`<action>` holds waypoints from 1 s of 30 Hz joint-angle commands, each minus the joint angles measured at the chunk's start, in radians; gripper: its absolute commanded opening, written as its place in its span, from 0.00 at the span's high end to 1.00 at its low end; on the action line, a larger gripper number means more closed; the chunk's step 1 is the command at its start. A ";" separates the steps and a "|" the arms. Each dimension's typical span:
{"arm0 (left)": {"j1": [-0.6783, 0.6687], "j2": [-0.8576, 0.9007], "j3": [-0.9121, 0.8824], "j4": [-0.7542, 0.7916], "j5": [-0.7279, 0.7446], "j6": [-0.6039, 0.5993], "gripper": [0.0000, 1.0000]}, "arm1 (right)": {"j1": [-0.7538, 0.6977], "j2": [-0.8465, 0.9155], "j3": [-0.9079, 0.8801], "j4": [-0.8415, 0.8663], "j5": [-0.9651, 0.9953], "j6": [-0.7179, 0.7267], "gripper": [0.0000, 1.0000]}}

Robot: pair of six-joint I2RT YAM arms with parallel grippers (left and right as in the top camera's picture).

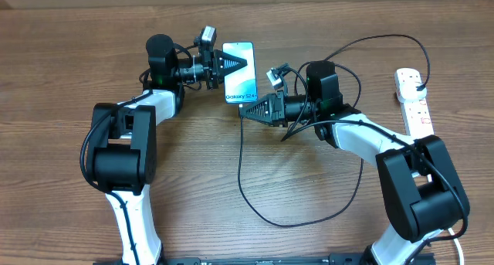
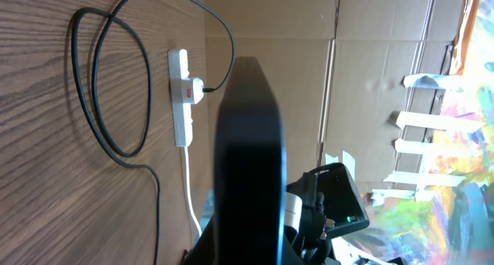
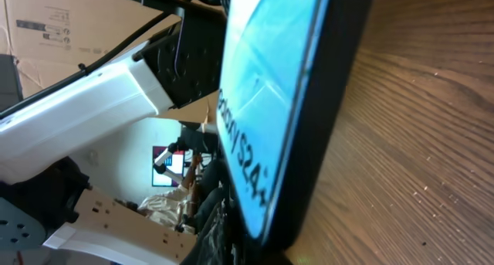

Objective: Plug charger to phone and switch on socket

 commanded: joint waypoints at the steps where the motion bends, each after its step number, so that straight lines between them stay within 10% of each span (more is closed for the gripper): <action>1: -0.006 -0.003 0.019 0.011 -0.014 0.023 0.96 | -0.006 0.009 0.001 0.009 -0.033 -0.004 0.96; 30: -0.006 -0.003 0.019 0.011 0.011 0.031 0.96 | -0.009 0.009 0.001 0.009 0.029 0.004 0.96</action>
